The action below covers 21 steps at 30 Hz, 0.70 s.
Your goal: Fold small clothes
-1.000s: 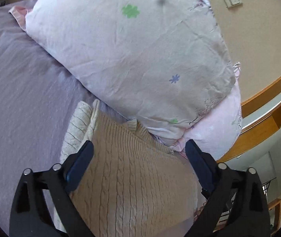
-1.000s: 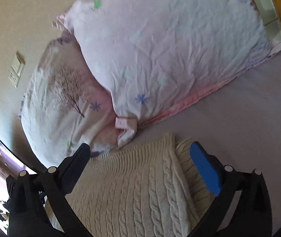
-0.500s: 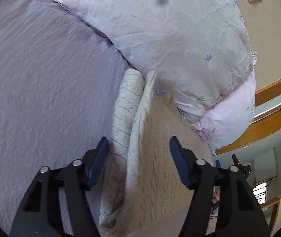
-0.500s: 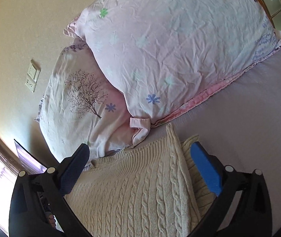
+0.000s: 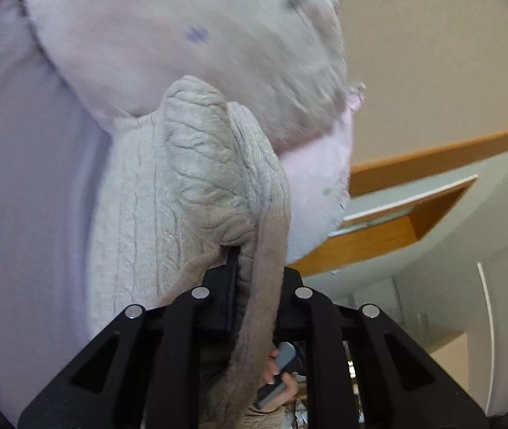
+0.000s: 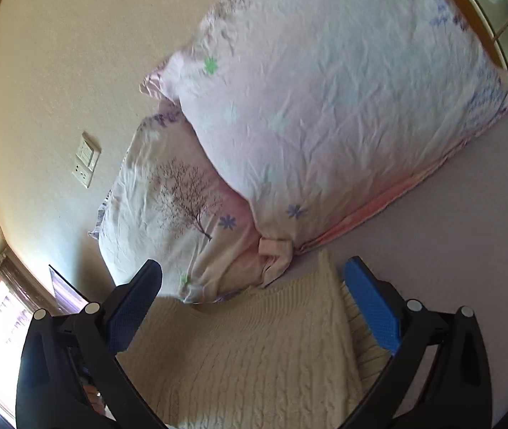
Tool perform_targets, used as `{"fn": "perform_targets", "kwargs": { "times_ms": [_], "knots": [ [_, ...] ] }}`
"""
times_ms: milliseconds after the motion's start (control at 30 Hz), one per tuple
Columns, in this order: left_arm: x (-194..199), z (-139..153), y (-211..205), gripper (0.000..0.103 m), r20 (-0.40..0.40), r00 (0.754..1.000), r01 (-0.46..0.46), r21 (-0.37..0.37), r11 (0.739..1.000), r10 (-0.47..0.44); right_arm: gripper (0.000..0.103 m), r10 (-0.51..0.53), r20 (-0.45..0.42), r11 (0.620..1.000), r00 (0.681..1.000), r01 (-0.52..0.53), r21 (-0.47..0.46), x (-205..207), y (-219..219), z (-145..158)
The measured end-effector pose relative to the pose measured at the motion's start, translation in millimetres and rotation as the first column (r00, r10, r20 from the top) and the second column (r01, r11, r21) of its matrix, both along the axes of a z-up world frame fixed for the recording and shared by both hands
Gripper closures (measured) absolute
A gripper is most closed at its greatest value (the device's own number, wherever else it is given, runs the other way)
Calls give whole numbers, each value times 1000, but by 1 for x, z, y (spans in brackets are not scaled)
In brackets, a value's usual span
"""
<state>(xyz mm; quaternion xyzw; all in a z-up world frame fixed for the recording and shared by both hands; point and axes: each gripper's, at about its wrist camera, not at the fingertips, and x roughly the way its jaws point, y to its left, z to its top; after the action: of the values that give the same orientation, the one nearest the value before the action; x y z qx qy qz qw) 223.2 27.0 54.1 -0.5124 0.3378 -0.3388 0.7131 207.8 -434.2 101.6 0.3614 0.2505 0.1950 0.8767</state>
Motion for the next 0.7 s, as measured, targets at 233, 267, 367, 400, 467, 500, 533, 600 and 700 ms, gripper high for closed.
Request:
{"fn": "perform_targets", "kwargs": {
  "times_ms": [233, 267, 367, 400, 467, 500, 533, 600, 700],
  "knots": [
    [50, -32, -191, 47, -66, 917, 375, -189, 907, -393, 1, -100, -54, 992, 994, 95, -86, -2, -53, -7],
    [48, -28, -191, 39, -46, 924, 367, -175, 914, -380, 1, -80, -74, 997, 994, 78, -22, -1, -62, -13],
    [32, -3, -154, 19, 56, 965, 255, -5, 967, -255, 1, 38, -128, 992, 991, -22, 121, 9, -70, -27],
    [27, 5, -138, 17, 72, 977, 196, 81, 977, -202, 1, 68, -155, 992, 986, -51, 115, 13, -65, -30],
    [22, 12, -112, 14, 61, 992, 84, 316, 945, -109, 1, 128, -238, 991, 963, -113, 75, 24, -47, -39],
    [21, 9, -103, 14, 39, 996, 57, 406, 912, -79, 1, 154, -272, 988, 950, -141, 67, 28, -37, -44],
    [22, 3, -95, 13, 8, 998, 54, 451, 891, -64, 1, 178, -303, 984, 936, -167, 63, 31, -29, -49],
    [28, -16, -85, 13, -78, 995, 95, 479, 873, -65, 1, 211, -349, 977, 913, -205, 55, 36, -19, -59],
    [34, -41, -92, 13, -150, 985, 149, 492, 858, -85, 1, 235, -377, 971, 896, -233, 50, 38, -11, -69]
  ]
}}
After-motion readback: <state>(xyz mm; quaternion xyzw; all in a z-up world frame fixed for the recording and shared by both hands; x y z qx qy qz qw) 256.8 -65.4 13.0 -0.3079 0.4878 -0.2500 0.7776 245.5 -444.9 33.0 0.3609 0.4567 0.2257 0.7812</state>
